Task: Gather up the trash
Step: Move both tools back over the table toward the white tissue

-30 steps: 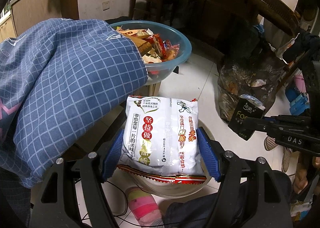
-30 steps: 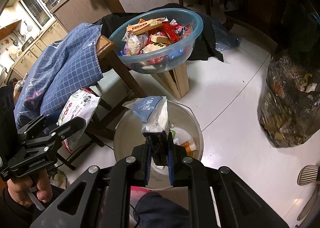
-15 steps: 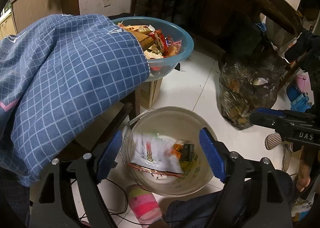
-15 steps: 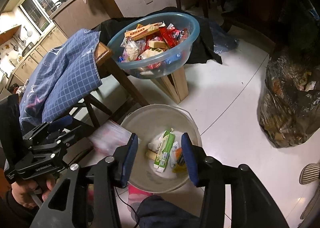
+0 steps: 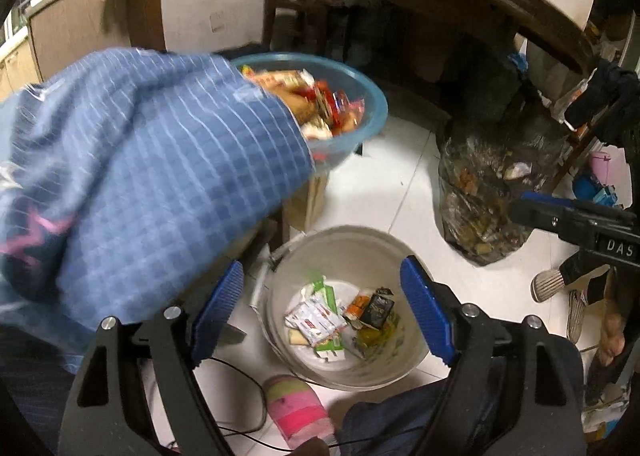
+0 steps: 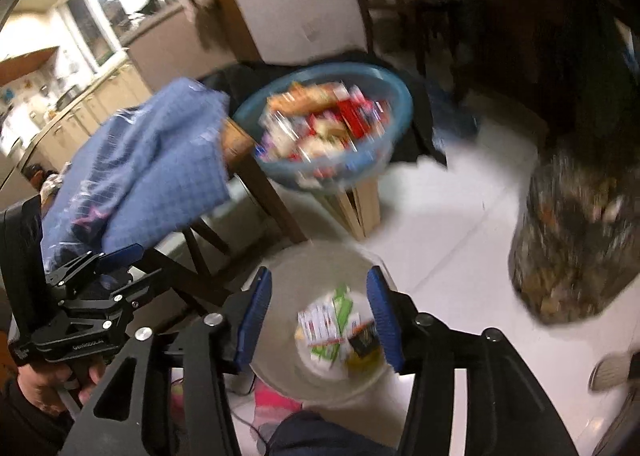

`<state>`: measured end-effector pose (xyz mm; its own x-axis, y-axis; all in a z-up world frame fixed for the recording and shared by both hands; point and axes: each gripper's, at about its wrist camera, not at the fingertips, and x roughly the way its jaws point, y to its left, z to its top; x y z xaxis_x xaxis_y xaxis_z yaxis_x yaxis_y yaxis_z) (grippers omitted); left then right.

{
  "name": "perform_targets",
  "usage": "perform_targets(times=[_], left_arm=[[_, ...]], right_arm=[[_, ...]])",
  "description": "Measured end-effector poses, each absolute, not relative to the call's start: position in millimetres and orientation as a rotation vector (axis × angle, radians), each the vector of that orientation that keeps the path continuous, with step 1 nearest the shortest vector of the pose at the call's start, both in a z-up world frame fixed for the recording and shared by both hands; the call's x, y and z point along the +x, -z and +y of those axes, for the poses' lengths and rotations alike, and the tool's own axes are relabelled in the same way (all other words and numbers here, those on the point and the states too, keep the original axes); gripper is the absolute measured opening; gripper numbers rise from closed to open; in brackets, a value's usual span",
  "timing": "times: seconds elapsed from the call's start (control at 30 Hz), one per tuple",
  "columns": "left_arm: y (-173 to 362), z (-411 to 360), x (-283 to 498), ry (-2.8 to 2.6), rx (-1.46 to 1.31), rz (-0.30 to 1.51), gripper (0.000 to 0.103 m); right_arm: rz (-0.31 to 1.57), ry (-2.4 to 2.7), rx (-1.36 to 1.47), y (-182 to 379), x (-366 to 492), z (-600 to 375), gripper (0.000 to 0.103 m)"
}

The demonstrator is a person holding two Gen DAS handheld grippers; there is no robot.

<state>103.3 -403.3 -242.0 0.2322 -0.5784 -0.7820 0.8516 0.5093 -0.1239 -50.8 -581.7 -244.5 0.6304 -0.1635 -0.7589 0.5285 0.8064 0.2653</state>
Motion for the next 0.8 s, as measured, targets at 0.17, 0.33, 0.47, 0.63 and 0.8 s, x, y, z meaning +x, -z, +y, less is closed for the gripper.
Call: perform_targets(times=[0.17,0.33,0.47,0.63,0.8], left_arm=[[185.7,-351.4,121.6,0.979,0.301,0.785,0.077],[135.0,-278.4,158.6,0.868,0.227,0.709,0.077],[112.2,-216.7,196.3,0.726,0.187,0.687,0.077],[93.0,-129.0,249.5,0.564,0.113,0.692,0.077],[82.9,-46.9,314.0,0.409,0.061,0.721,0.08]], right_arm=[[0.661,0.348,0.37,186.1,-29.5,-547.8,0.063],[0.537,0.204,0.26,129.3,9.8,-495.8,0.075],[0.506,0.098,0.213,104.8,46.3,-455.5,0.082],[0.523,-0.039,0.17,88.7,101.1,-401.4,0.086],[0.546,-0.164,0.13,75.8,162.3,-344.8,0.087]])
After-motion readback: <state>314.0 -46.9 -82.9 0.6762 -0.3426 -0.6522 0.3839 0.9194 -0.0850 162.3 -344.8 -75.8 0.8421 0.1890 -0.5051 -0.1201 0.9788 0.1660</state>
